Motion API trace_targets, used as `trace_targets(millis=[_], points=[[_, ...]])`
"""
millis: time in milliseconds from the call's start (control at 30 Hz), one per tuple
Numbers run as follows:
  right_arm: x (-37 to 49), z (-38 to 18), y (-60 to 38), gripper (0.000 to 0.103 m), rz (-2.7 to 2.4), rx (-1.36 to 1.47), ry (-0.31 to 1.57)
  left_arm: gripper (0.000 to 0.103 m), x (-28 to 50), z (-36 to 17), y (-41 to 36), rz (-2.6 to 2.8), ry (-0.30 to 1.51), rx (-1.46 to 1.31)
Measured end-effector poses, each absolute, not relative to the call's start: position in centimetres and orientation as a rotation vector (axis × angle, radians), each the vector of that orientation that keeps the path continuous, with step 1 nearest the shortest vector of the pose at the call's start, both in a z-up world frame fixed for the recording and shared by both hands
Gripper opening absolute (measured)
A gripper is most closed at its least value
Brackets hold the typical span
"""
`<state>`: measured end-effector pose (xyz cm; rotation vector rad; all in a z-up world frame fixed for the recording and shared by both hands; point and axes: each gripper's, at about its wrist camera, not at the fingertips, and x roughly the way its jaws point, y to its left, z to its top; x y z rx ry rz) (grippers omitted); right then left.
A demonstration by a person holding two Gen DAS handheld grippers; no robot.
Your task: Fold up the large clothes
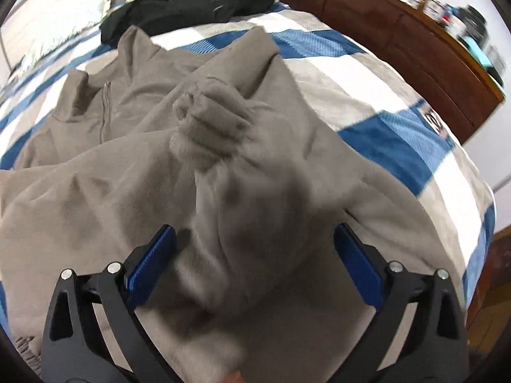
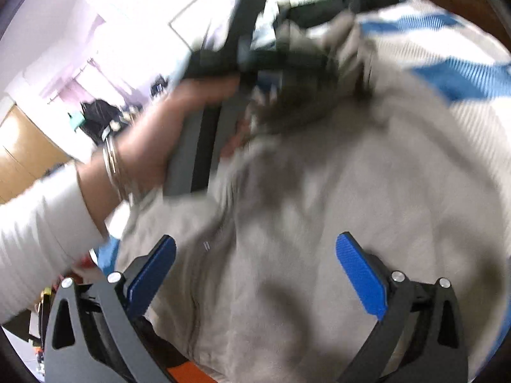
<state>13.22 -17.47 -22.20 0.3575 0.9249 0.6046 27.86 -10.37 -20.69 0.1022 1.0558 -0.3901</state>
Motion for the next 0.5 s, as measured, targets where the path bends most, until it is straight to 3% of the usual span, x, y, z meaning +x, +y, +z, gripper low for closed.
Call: trace_targets(millis=[267,500], points=[[19.7,-15.9,-19.2,0.098,0.577,0.315,0.846,0.096,20.0,-17.5,-4.8,-0.408,0.974,-0.058],[28.0,-15.0,-13.6,0.098,0.597,0.222,0.916,0.096,13.2,-19.2,1.2,-0.359,1.004,-0.18]])
